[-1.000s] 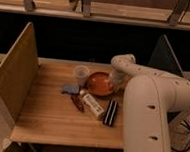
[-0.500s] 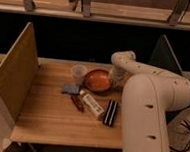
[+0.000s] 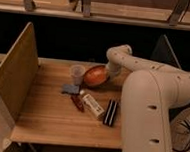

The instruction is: Pick up the ceramic bowl

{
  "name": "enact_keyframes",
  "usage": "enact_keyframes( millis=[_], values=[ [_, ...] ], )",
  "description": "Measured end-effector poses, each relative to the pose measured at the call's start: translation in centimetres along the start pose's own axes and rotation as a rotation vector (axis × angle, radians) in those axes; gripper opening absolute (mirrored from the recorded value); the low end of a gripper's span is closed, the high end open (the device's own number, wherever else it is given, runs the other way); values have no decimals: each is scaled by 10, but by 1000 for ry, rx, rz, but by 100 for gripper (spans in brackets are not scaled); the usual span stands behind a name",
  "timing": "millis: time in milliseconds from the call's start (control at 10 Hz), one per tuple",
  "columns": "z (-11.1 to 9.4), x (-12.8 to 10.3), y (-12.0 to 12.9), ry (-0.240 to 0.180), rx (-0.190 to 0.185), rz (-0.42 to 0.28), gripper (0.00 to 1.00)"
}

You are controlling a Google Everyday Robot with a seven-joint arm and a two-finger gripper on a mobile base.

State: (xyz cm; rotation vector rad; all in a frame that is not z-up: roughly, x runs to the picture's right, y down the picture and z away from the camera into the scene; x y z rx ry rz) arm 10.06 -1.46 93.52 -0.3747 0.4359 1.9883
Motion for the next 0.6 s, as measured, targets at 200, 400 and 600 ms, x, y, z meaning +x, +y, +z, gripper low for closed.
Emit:
enact_keyframes(
  millis=[200,400,600],
  values=[
    [-20,4,7,-38,-9,-29,0],
    [-45,4,6,-97,-9,-40,0],
    [-62,10,2,-123,-14,-35,0]
  ],
)
